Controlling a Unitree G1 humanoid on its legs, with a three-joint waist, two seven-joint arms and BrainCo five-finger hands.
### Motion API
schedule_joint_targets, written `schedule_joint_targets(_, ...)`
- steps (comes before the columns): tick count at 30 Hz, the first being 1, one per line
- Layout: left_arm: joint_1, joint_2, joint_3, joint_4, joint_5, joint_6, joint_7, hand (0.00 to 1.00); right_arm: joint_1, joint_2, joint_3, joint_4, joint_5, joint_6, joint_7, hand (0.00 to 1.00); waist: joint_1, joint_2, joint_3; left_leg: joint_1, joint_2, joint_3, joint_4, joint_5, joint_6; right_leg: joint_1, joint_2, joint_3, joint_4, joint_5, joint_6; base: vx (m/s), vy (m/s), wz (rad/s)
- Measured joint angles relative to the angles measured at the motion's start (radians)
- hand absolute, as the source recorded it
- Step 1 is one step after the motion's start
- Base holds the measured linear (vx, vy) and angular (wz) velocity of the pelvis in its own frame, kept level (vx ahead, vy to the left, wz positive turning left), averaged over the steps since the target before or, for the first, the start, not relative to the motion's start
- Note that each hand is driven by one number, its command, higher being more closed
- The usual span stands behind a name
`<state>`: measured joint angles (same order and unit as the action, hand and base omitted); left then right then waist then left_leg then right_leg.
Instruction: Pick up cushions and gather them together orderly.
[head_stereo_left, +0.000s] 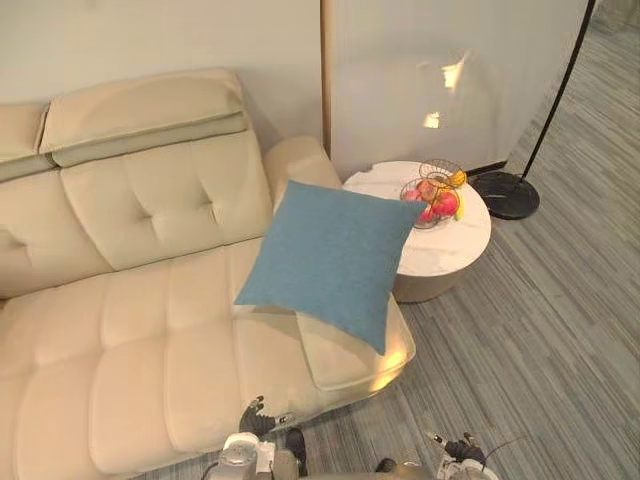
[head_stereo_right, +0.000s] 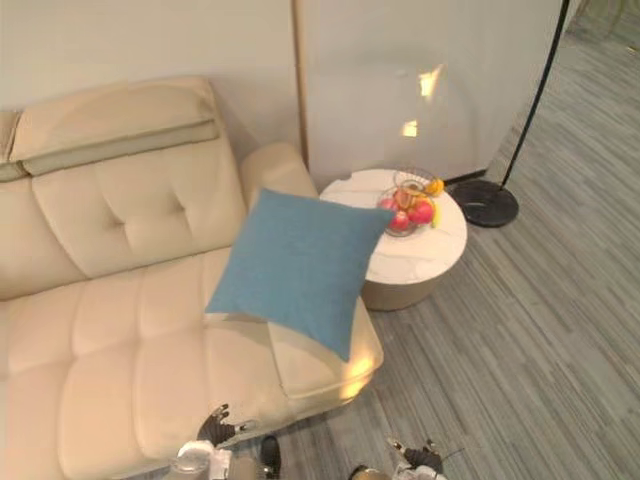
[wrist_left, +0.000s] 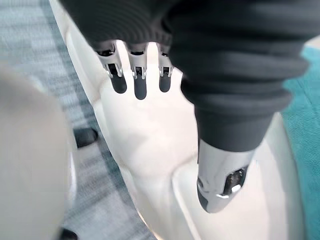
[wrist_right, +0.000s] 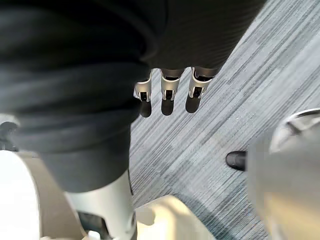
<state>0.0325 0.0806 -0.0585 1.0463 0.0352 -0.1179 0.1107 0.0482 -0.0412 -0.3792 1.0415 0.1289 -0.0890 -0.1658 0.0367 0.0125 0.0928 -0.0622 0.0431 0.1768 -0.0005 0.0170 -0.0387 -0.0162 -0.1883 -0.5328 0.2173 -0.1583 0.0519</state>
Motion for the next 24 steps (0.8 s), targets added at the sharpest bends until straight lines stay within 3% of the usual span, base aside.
schedule_joint_targets(5, 0.001, 0.045, 0.005, 0.003, -0.014, 0.001, 0.001, 0.0, -0.023, -0.008, 0.023, -0.015, -0.007, 0.0, -0.006, 0.0, 0.0, -0.009, -0.005, 0.049, -0.013, -0.014, -0.102, 0.049, 0.002, 0.015, 0.014, 0.017, -0.02, 0.006, -0.001, 0.02, 0.016, 0.07)
schedule_joint_targets(12, 0.008, 0.131, 0.162, -0.211, -0.091, -0.006, 0.036, 0.0, -0.078, -0.12, 0.113, -0.378, -0.013, -0.028, -0.011, 0.0, 0.0, -0.017, -0.004, 0.022, -0.003, -0.016, -0.109, 0.053, -0.001, -0.006, 0.033, 0.036, -0.056, 0.024, -0.003, 0.0, 0.003, -0.01)
schedule_joint_targets(17, -0.029, 0.177, 0.247, -0.309, -0.15, -0.009, 0.076, 0.0, -0.126, -0.123, 0.119, -0.512, -0.048, -0.04, -0.011, 0.0, 0.012, -0.021, -0.002, -0.006, 0.009, -0.005, -0.109, 0.058, -0.008, -0.028, 0.054, 0.048, -0.086, 0.036, -0.012, 0.04, -0.028, -0.08)
schedule_joint_targets(24, -0.24, 0.256, 0.255, -0.402, -0.175, -0.028, 0.132, 0.0, -0.31, -0.134, 0.222, -0.556, -0.008, -0.049, -0.013, 0.0, 0.031, -0.028, 0.056, -0.088, 0.03, -0.014, -0.102, 0.084, -0.019, -0.097, 0.081, 0.083, -0.102, 0.053, -0.038, 0.04, -0.027, 0.03)
